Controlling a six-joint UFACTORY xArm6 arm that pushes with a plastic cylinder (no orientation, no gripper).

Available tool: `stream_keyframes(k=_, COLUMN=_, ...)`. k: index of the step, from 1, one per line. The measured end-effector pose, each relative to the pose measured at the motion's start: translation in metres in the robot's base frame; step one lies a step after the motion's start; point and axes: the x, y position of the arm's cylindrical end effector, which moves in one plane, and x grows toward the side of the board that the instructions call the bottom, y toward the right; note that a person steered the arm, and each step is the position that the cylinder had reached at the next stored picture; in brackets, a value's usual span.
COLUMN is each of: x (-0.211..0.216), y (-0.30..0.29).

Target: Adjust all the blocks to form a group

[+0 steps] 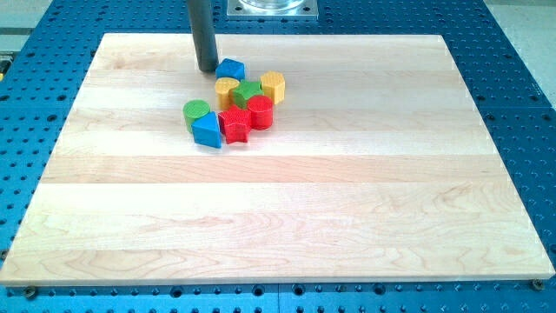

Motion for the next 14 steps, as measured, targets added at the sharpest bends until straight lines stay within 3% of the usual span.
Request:
stream_keyframes(k=1, x=0.046, y=0.008)
stream_keyframes(k=3, x=0.055, y=0.022)
stream_keyframes(k=4, x=0.048, y=0.001)
stream_keyframes(k=5, x=0.084, y=-0.038)
stream_keyframes(k=7, x=0.191, y=-0.017)
stream_keyframes(k=10, x=0.147, y=0.020)
stream_keyframes(k=14, x=0.119, y=-0.070)
